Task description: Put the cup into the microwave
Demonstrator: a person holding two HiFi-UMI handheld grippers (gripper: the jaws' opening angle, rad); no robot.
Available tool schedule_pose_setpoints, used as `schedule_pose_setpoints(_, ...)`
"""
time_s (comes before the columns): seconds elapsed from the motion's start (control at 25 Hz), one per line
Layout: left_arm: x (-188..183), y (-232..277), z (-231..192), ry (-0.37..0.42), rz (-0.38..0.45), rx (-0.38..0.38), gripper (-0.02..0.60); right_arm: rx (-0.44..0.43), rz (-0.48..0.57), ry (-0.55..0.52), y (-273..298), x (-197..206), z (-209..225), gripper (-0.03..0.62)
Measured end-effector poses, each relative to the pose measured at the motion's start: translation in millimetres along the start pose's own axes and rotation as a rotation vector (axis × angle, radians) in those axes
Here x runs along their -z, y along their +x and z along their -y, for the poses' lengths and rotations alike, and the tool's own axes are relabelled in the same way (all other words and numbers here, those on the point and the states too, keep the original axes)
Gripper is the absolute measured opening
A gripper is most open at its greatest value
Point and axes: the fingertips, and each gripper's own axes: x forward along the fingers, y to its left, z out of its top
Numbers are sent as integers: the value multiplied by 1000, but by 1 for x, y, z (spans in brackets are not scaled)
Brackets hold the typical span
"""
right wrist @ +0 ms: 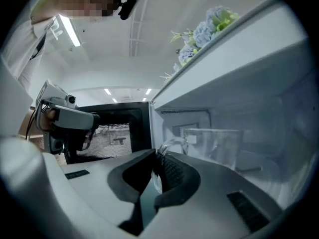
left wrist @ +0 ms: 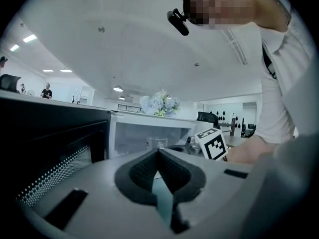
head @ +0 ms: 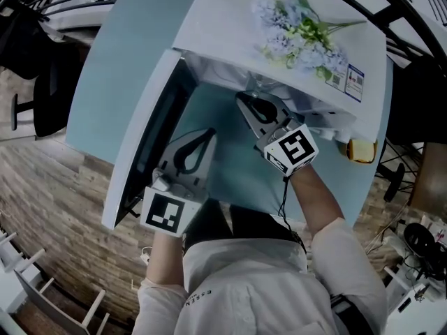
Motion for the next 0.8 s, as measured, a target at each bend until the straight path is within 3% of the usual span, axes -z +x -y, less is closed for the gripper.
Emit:
schedule_pose_setpoints(0.32, 14, 7, -4, -21, -14, 9, 0, 31, -6, 27, 15, 9, 27, 21)
schedule_pose_setpoints(0.8, 25, 7, -6, -53, -20, 16, 0, 72, -51, 6, 23, 24, 34, 20)
